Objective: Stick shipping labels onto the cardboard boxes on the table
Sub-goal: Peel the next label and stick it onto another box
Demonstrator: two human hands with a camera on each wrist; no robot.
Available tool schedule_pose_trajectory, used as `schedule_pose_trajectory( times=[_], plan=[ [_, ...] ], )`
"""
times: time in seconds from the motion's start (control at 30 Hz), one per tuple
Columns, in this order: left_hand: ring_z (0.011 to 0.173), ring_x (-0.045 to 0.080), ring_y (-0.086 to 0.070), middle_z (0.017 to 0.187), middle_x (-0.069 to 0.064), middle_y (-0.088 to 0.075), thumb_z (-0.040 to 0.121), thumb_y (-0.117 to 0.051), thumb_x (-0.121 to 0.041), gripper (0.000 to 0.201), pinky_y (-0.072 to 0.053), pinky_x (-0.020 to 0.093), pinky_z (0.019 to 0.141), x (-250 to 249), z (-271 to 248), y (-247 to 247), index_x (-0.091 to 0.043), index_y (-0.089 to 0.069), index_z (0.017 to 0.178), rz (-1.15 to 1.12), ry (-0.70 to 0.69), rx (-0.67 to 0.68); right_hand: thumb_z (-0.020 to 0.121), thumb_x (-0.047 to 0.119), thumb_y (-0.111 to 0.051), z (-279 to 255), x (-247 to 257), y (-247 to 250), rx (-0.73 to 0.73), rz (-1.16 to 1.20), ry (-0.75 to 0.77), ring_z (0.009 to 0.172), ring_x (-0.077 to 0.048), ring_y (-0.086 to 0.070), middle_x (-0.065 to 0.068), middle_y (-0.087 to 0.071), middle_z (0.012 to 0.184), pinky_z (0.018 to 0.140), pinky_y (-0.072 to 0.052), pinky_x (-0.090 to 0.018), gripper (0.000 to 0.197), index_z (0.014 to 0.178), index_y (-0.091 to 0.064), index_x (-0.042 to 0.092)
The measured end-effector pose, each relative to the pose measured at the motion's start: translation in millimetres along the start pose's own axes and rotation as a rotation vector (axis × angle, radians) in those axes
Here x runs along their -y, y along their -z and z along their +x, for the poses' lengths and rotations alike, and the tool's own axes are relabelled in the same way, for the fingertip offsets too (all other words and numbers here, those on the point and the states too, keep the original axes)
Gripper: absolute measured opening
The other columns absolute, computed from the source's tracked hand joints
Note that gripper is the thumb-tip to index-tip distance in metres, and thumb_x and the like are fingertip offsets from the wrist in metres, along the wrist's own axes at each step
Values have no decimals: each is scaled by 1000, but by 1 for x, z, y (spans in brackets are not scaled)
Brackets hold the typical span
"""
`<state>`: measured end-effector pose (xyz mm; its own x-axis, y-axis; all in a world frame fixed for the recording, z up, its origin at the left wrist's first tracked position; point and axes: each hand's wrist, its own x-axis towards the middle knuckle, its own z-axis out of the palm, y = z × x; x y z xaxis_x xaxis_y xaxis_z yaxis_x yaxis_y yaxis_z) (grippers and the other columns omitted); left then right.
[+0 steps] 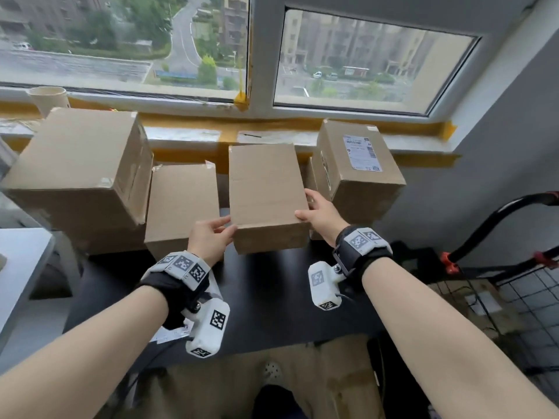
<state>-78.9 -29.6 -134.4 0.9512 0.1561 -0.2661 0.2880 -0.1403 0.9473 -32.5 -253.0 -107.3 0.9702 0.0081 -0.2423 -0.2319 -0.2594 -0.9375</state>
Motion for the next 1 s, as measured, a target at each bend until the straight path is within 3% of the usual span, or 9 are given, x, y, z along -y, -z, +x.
schedule_pose_trajectory(
  times=[0.13, 0.3, 0.47, 0.6, 0.7, 0.77, 0.87, 1.0],
  plan=[
    [87, 18, -67, 95, 12, -72, 82, -69, -20, 39, -49, 43, 98, 34, 0, -10, -8, -63, 119, 116, 23, 10, 84, -7, -57, -1, -41, 1, 13, -2, -77, 130, -24, -45, -13, -46, 142, 104, -44, -42, 66, 144, -32, 9],
    [82, 15, -64, 99, 15, -72, 82, -69, -18, 41, -49, 37, 96, 57, -1, -22, -5, -62, 120, 169, 77, -4, 85, -5, -58, -3, -74, -1, 45, -14, -157, 133, -24, -42, -12, -44, 144, 108, -40, -45, 68, 145, -30, 10],
    [101, 28, -66, 100, 15, -72, 83, -67, -17, 37, -48, 37, 95, 63, -2, -33, -6, -63, 118, 250, 68, -22, 87, -5, -55, -1, -80, 2, 55, -96, -150, 132, -23, -43, -9, -44, 144, 110, -38, -40, 66, 146, -30, 10],
    [109, 23, -62, 115, 11, -67, 86, -64, -22, 44, -43, 28, 95, 57, -6, -34, -11, -56, 128, 443, -12, 46, 88, 4, -58, -3, -80, 4, 10, -244, -122, 132, -23, -44, -7, -44, 144, 109, -38, -37, 63, 145, -32, 13],
    [123, 23, -52, 136, 4, -54, 91, -55, -33, 52, -43, 35, 102, 50, -14, -24, -19, -41, 139, 761, -100, 129, 90, 16, -54, -9, -70, -2, -36, -608, -29, 132, -25, -41, -7, -38, 145, 109, -34, -35, 54, 142, -37, 13],
    [127, 21, -47, 141, 1, -47, 94, -47, -35, 49, -43, 37, 101, 47, -18, -13, -21, -37, 140, 947, -160, 170, 92, 20, -50, -17, -60, -12, -2, -826, 102, 134, -25, -39, -7, -36, 146, 111, -32, -38, 49, 139, -39, 11],
    [125, 20, -47, 139, -2, -46, 95, -42, -36, 44, -45, 39, 97, 47, -26, 7, -22, -41, 136, 1077, -203, 160, 95, 24, -46, -29, -47, -34, 93, -1015, 240, 128, -28, -43, -6, -40, 144, 108, -34, -39, 44, 136, -42, 12],
    [124, 22, -46, 133, 1, -48, 94, -42, -31, 36, -47, 41, 93, 60, -43, 42, -18, -50, 127, 1180, -189, 147, 96, 27, -43, -42, -38, -77, 193, -1099, 326, 118, -29, -51, -6, -49, 134, 103, -38, -39, 38, 130, -47, 11]
  ],
)
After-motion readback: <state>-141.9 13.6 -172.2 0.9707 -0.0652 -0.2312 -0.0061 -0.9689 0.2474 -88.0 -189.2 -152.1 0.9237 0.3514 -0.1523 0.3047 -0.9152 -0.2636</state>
